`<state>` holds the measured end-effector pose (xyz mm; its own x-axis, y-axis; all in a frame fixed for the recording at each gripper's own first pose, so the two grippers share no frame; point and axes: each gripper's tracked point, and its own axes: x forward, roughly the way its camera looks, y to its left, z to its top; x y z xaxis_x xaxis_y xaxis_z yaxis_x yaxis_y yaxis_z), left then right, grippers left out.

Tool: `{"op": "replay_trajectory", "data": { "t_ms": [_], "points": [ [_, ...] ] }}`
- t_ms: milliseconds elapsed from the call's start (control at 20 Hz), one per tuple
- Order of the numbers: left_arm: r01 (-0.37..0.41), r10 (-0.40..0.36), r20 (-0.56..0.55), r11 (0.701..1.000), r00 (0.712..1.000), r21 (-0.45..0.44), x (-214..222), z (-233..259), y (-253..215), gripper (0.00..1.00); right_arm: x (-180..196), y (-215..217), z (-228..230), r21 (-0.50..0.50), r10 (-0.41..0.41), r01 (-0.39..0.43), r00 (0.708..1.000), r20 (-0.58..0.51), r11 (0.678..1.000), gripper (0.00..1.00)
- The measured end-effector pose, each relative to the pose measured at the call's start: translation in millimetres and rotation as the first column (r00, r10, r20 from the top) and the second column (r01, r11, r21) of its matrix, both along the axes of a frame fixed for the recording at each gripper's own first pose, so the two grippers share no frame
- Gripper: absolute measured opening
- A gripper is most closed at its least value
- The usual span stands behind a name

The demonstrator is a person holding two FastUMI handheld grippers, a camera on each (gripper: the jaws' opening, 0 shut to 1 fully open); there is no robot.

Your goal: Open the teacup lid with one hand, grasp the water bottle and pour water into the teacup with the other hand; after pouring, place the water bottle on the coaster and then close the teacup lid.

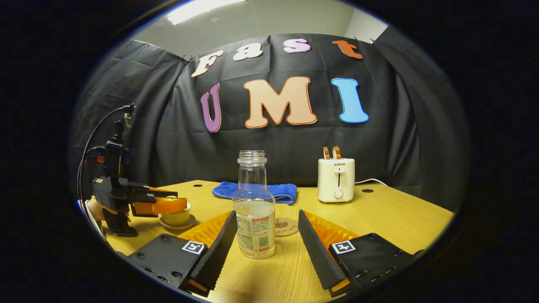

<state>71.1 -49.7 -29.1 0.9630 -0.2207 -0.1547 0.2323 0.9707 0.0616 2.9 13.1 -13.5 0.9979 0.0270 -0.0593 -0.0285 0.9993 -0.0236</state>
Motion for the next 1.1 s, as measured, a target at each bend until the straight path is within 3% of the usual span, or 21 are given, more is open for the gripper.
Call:
{"op": "replay_trajectory", "data": {
  "t_ms": [100,250,300,1100],
  "points": [
    [-0.001,0.001,0.005,1.000,1.000,-0.005,1,1,1,0.54,1,1,0,0.000,0.000,0.000,1.000,-0.001,1.000,0.94],
    [0.006,-0.006,0.012,1.000,1.000,-0.006,1,2,-1,0.31,0,0,0,0.000,0.000,0.000,1.000,0.000,1.000,0.94],
    [0.005,-0.005,0.010,1.000,1.000,-0.005,2,2,-1,0.29,0,1,-1,0.000,0.000,0.000,1.000,0.000,1.000,0.94],
    [-0.084,0.093,0.152,0.994,0.984,-0.066,-17,25,24,0.27,22,17,-10,0.007,0.066,-0.066,0.997,-0.038,0.998,0.93]
  ]
}}
